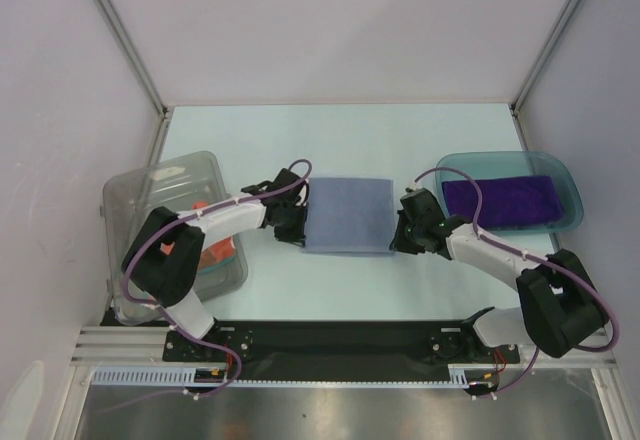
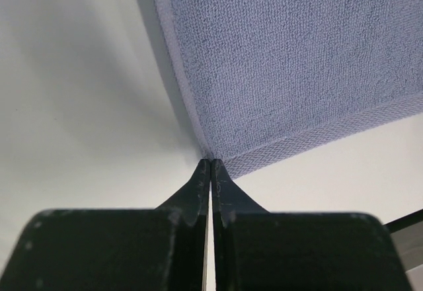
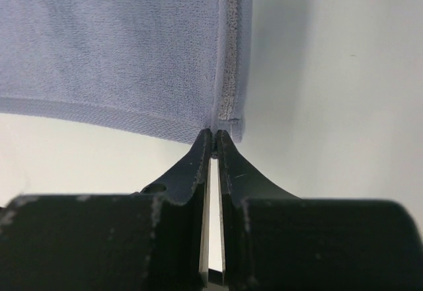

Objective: Fold and stack the towels
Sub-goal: Fold the towel

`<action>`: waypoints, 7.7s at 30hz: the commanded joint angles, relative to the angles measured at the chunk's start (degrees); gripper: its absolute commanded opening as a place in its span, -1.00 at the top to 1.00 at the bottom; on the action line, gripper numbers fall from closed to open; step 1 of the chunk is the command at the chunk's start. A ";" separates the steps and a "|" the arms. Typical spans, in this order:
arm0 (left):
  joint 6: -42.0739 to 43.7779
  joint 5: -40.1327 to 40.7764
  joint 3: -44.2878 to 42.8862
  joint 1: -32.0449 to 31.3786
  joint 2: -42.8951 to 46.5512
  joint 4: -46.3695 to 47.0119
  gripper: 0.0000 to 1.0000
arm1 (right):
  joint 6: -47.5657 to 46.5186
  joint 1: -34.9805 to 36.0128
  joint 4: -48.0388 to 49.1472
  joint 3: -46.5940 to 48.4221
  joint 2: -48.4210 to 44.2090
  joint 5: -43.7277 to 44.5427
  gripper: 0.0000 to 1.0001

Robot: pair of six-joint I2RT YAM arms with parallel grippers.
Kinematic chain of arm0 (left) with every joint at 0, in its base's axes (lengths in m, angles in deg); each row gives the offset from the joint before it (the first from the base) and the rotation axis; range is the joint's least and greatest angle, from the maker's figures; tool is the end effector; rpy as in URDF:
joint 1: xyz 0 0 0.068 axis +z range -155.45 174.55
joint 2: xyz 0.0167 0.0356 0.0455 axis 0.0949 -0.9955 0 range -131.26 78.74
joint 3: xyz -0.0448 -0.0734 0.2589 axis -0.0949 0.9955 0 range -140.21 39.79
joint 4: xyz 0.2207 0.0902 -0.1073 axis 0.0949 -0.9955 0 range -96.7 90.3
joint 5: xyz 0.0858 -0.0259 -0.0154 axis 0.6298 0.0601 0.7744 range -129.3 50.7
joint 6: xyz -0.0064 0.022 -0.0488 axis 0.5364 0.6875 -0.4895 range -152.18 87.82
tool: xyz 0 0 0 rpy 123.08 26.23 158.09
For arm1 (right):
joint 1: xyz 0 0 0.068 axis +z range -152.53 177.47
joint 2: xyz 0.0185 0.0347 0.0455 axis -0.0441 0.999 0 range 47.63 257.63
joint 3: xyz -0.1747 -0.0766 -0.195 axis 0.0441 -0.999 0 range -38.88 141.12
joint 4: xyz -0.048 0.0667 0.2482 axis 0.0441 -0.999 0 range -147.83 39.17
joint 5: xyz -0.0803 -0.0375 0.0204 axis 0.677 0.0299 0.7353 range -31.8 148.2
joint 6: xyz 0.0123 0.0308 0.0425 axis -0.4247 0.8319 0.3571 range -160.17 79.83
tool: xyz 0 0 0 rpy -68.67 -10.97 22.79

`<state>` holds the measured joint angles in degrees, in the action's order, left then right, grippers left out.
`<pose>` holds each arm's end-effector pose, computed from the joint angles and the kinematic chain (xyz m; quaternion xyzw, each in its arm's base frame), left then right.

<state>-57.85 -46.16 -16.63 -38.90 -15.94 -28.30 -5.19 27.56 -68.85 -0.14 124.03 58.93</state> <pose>0.2597 -0.1768 0.1716 0.0784 0.9748 -0.1498 0.1453 0.2170 0.1250 0.1774 0.0427 0.9545 0.1535 0.2520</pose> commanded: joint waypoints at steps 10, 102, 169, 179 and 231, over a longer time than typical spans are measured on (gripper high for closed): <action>-0.08 0.17 -1.66 -0.47 1.59 -0.31 0.99 | 1.14 -0.47 1.59 0.10 -0.90 -1.17 1.00; 9.41 -1.85 -42.45 9.72 -32.42 -7.43 0.16 | -21.36 -12.68 12.57 25.42 31.44 -1.61 0.66; 40.27 -17.32 -63.38 14.38 -36.20 -19.13 0.99 | -45.44 -24.64 -7.82 50.29 42.60 -39.40 1.00; 39.38 -18.52 -59.77 15.08 -34.97 -16.93 0.01 | -45.35 -23.58 -8.79 50.38 44.80 -38.79 1.00; 36.04 -21.80 -39.13 13.33 -19.51 -6.83 0.99 | -37.71 -18.66 0.70 32.29 23.82 -19.82 1.00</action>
<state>-20.46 -67.97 -59.54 -24.61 -42.03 -39.97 -45.23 7.36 -73.04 35.38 154.61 32.79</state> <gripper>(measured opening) 0.010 0.010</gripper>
